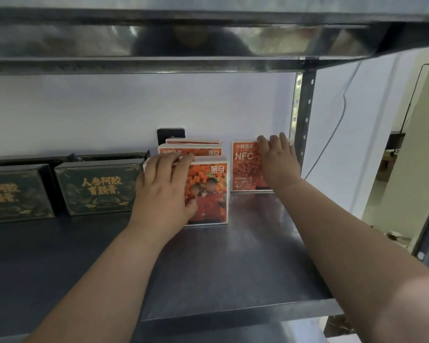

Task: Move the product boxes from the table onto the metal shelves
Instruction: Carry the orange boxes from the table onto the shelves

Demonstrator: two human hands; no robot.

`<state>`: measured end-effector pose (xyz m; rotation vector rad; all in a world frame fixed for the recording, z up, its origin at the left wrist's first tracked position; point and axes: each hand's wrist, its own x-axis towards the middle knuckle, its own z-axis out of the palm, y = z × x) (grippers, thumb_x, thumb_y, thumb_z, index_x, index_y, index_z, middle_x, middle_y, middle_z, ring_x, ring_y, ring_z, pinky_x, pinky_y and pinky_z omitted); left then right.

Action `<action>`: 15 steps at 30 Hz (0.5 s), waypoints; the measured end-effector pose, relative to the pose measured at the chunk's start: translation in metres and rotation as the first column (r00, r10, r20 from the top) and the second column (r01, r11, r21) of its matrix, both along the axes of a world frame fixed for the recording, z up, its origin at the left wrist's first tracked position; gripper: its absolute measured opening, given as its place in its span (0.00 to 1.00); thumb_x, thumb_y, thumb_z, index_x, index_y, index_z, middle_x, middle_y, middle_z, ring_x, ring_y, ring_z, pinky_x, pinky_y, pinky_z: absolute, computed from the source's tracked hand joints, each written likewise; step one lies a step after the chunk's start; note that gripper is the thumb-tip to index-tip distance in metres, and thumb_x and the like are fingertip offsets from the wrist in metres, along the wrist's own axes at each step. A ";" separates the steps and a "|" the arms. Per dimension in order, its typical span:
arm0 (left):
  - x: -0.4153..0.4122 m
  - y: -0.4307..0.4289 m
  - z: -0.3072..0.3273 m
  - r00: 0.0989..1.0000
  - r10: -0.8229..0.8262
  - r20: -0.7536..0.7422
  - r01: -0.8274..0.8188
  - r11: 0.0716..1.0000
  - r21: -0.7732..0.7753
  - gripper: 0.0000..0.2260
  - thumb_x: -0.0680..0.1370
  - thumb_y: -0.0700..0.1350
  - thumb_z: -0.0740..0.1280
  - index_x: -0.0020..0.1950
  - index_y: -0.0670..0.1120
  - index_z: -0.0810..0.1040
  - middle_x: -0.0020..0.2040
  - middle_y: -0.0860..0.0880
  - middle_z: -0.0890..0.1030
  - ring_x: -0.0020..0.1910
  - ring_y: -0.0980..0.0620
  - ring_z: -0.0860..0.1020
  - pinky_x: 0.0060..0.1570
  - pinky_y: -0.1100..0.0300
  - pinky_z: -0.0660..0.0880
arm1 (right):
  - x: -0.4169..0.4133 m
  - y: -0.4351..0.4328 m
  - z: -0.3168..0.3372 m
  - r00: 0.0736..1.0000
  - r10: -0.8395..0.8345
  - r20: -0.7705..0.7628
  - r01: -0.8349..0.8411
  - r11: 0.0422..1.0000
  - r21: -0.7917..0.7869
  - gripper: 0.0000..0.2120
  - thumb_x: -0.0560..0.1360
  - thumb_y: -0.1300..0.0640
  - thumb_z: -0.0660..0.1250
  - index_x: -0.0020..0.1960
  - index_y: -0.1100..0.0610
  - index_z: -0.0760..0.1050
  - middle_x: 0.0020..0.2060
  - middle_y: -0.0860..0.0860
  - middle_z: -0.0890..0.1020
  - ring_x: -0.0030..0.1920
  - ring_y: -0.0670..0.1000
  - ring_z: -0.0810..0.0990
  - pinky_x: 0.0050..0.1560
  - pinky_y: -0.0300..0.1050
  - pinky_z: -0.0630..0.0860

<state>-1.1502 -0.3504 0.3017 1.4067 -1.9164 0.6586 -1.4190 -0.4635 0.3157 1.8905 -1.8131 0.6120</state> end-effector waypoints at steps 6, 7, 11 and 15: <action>0.000 0.001 0.000 1.000 -0.012 -0.007 0.012 1.000 0.008 0.40 0.67 0.49 0.75 0.76 0.47 0.64 0.70 0.42 0.68 0.72 0.39 0.63 0.65 0.35 0.69 | -0.005 -0.007 -0.011 0.996 0.055 0.071 -0.052 0.997 -0.048 0.36 0.77 0.62 0.66 0.80 0.56 0.54 0.76 0.60 0.60 0.80 0.67 0.47 0.77 0.64 0.60; 0.000 0.001 0.000 1.000 -0.014 -0.013 0.014 1.000 0.008 0.39 0.67 0.49 0.75 0.76 0.46 0.64 0.69 0.42 0.68 0.72 0.39 0.63 0.65 0.35 0.69 | -0.006 -0.007 -0.011 0.995 0.060 0.073 -0.057 0.997 -0.050 0.37 0.77 0.62 0.66 0.81 0.56 0.53 0.77 0.60 0.58 0.80 0.66 0.46 0.77 0.64 0.60; -0.001 0.002 0.001 0.999 -0.022 -0.031 0.022 1.000 0.009 0.38 0.67 0.49 0.74 0.75 0.46 0.65 0.69 0.42 0.68 0.71 0.39 0.64 0.65 0.35 0.69 | -0.010 -0.006 -0.013 0.995 0.066 0.075 -0.062 0.997 -0.055 0.38 0.79 0.60 0.65 0.82 0.53 0.48 0.80 0.59 0.53 0.81 0.66 0.43 0.77 0.63 0.58; 0.001 0.001 0.000 0.999 -0.036 -0.034 0.037 0.999 0.004 0.37 0.69 0.48 0.73 0.76 0.46 0.65 0.69 0.42 0.69 0.72 0.39 0.63 0.67 0.36 0.67 | -0.011 -0.010 -0.015 0.993 0.070 0.094 -0.066 0.997 -0.042 0.38 0.79 0.57 0.66 0.82 0.52 0.48 0.81 0.58 0.52 0.81 0.66 0.42 0.75 0.65 0.61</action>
